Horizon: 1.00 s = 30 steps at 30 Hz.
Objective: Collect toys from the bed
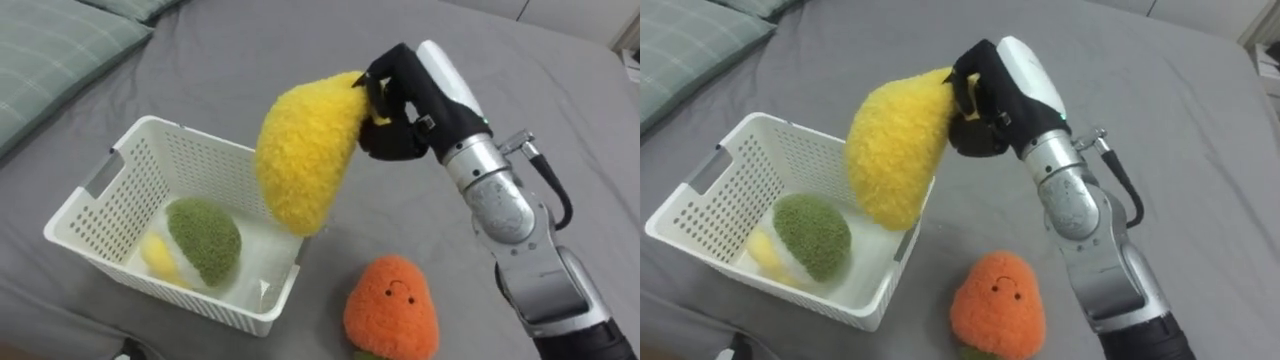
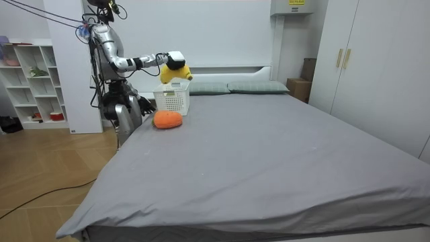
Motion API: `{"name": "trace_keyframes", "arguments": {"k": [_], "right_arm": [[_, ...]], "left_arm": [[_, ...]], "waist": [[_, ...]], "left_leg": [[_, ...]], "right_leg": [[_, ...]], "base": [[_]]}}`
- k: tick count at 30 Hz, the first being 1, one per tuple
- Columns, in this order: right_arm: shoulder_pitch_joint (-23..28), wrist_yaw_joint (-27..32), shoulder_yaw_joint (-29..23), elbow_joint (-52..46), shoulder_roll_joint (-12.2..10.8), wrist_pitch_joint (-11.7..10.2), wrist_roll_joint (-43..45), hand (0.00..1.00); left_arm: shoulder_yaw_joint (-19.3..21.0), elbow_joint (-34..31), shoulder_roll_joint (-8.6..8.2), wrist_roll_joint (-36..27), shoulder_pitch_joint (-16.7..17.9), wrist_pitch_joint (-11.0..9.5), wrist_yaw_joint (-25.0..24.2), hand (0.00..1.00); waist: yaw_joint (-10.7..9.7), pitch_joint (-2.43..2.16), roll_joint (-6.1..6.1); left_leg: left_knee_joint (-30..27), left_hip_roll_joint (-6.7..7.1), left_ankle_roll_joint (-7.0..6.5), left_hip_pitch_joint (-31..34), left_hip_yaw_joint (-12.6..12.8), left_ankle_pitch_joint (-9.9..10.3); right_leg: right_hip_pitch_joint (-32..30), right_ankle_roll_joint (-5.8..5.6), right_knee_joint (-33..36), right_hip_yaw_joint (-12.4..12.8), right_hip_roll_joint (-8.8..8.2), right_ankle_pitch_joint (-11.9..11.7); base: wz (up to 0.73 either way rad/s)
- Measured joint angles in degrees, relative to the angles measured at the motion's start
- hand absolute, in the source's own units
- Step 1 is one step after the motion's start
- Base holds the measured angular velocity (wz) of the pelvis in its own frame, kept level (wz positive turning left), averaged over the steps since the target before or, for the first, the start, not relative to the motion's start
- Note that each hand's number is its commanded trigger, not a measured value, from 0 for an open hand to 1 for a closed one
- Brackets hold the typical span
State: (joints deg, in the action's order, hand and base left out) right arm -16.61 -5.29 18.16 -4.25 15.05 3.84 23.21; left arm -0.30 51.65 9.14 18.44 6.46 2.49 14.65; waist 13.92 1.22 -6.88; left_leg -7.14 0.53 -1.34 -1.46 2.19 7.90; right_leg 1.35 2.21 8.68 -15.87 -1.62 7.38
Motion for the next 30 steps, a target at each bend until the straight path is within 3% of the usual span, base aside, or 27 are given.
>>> {"name": "trace_keyframes", "arguments": {"k": [5,11,12,13,15,30], "right_arm": [[-0.9,-1.0,2.8,3.0,-1.8,0.0,-0.2,1.00],[-1.3,-1.8,5.5,4.4,-2.9,0.0,-0.6,1.00],[-1.3,-1.8,5.6,4.7,-3.0,0.0,-0.8,0.72],[-1.4,-1.8,5.6,5.8,-3.3,0.0,-1.0,0.54],[-1.4,-2.0,5.6,7.4,-3.4,0.0,-0.9,0.00],[-1.4,-3.1,5.7,11.0,-5.2,0.1,-1.0,0.00]], "left_arm": [[-0.7,0.0,-0.12,0.3,-1.1,-0.1,-0.4,0.00],[-1.1,0.0,-0.36,0.3,-1.3,0.0,-0.6,0.00],[-1.1,0.0,-0.37,0.3,-1.4,0.0,-0.7,0.00],[-1.1,0.0,-0.43,0.4,-1.5,0.0,-0.8,0.00],[-1.1,-0.1,-0.45,1.5,-1.9,0.0,-1.5,0.00],[-1.0,-0.3,-0.56,2.5,-1.9,0.2,-1.9,0.00]], "waist": [[2.2,0.04,-0.45],[2.6,0.03,-0.45],[2.7,0.03,-0.44],[2.9,0.04,-0.43],[3.5,0.07,-0.38],[3.9,0.00,-0.06]], "left_leg": [[0.0,0.09,-0.13,0.4,-0.7,0.1],[-0.2,0.16,-0.28,0.8,-1.5,0.2],[-0.2,0.16,-0.28,0.8,-1.5,0.2],[-0.2,0.15,-0.28,0.9,-1.6,0.2],[-0.2,0.15,-0.28,0.9,-1.7,0.2],[-0.4,0.21,-0.28,1.0,-2.0,0.2]], "right_leg": [[-0.3,-0.20,0.0,-0.2,-0.19,0.1],[-0.1,-0.33,0.0,-1.6,-0.35,0.2],[-0.1,-0.33,0.0,-1.6,-0.39,0.2],[-0.2,-0.34,0.0,-1.7,-0.40,0.2],[-0.2,-0.34,0.0,-1.8,-0.40,0.2],[-0.1,-0.35,0.0,-2.1,-0.46,0.2]], "base": [[0.05],[0.08],[0.00],[0.00],[0.00],[0.00]]}}
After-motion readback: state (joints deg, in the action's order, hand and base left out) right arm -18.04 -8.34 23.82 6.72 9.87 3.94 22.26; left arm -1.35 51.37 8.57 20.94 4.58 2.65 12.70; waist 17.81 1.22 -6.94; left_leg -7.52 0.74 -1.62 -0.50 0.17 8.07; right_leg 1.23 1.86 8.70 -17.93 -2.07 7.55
